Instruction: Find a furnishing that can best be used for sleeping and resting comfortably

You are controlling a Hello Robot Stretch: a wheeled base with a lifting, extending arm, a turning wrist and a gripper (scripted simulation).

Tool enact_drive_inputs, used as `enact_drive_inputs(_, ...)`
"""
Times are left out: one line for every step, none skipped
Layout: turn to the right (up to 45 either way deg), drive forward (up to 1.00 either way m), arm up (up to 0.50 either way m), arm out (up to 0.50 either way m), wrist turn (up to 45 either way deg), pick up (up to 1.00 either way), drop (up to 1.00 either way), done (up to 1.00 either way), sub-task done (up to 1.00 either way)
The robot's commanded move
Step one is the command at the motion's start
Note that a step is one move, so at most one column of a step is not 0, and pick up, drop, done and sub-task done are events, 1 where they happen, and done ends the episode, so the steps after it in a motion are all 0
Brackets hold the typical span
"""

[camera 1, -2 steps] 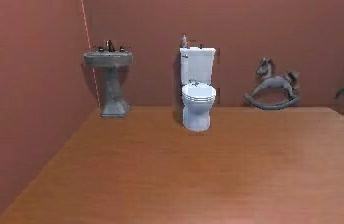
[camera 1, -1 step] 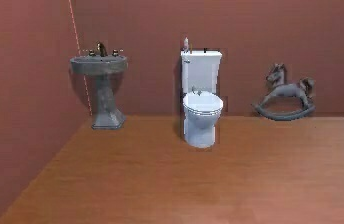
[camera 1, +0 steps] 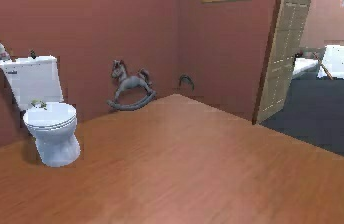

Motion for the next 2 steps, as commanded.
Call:
enact_drive_inputs(0.0, 0.45, 0.00, 0.00, 0.0, 0.00, 0.00, 0.00, 0.00)
enact_drive_inputs(45.0, 0.00, 0.00, 0.00, 0.0, 0.00, 0.00, 0.00, 0.00)
